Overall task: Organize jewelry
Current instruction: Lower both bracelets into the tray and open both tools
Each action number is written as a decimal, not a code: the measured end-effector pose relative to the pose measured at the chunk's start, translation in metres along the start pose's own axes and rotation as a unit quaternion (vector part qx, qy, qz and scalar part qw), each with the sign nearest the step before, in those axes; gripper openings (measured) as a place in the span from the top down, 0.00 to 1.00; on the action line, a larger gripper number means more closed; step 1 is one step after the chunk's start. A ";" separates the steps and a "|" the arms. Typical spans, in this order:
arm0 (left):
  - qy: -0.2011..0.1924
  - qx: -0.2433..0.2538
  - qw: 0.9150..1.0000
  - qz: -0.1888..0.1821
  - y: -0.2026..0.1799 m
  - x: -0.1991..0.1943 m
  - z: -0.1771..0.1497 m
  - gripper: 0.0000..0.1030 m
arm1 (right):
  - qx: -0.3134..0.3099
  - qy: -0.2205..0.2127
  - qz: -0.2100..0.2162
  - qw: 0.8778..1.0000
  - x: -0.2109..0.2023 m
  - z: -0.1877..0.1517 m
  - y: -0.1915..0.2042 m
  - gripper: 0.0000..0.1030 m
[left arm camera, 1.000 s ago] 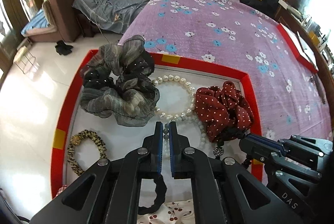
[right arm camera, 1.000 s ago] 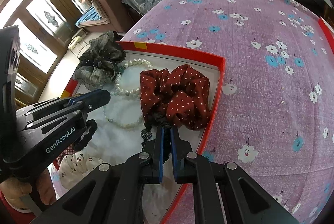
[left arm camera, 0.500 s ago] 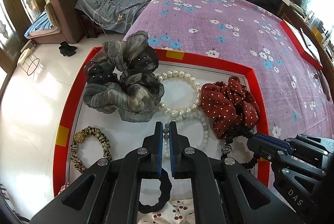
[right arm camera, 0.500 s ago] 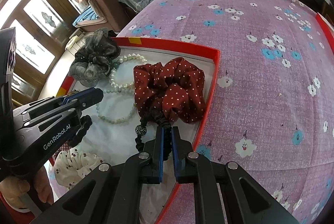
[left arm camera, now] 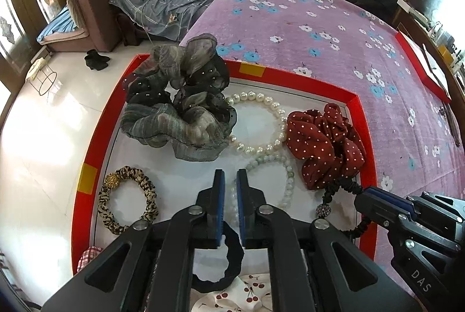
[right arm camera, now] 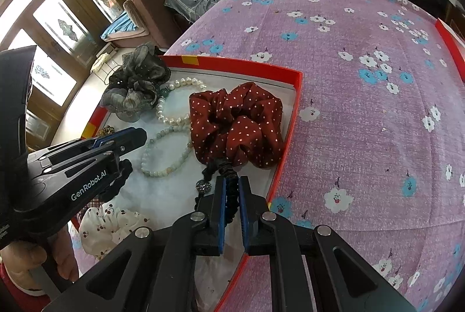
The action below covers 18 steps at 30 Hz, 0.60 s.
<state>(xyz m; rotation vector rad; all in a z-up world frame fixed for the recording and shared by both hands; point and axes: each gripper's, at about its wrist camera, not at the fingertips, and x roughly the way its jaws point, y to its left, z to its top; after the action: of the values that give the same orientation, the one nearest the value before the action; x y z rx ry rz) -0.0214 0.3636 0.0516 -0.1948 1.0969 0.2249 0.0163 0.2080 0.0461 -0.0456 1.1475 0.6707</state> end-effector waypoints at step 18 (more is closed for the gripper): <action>-0.067 0.002 0.997 0.038 -0.007 -0.063 -0.013 0.36 | -0.002 -0.057 -0.030 0.998 -0.061 -0.025 -0.005 0.63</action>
<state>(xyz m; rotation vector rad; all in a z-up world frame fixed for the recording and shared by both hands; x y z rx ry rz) -0.0584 0.3478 0.1025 -0.1324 0.9732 0.2991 -0.0167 0.1666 0.0853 -0.0446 1.0319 0.6152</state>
